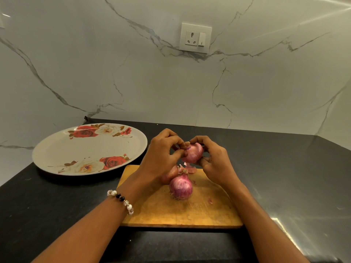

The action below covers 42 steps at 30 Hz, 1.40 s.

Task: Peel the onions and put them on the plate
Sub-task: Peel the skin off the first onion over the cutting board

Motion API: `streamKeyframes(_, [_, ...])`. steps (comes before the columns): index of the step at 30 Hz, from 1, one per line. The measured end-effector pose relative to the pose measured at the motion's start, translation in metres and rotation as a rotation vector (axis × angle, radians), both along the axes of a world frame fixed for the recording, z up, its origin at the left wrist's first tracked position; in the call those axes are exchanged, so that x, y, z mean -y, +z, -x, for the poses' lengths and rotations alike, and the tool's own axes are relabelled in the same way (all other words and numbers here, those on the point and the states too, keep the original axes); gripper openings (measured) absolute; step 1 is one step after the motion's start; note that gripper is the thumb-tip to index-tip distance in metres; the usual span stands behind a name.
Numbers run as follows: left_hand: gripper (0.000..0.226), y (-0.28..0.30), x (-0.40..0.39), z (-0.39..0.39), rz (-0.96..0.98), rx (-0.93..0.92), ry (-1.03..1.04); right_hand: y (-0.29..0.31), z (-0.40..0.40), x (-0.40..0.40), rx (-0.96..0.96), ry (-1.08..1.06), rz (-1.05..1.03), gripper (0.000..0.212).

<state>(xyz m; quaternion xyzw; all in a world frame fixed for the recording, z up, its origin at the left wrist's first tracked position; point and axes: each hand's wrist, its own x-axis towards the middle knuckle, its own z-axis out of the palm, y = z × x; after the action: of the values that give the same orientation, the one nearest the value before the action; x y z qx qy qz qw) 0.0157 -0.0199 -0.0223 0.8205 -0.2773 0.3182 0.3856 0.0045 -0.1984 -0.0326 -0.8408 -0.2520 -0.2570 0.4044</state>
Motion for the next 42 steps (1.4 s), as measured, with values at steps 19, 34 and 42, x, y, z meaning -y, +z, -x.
streamKeyframes(19, [0.010,0.000,-0.002,0.001,-0.134,-0.086,-0.051,-0.001,-0.005,0.004,-0.104,-0.012,-0.232,0.059])
streamKeyframes(34, [0.015,0.006,-0.003,0.003,0.023,-0.008,-0.030,0.003,-0.003,0.006,-0.275,0.032,-0.385,0.055])
streamKeyframes(42, [0.016,0.013,-0.006,0.007,0.168,-0.053,-0.027,0.001,-0.003,0.001,-0.201,0.021,-0.206,0.059])
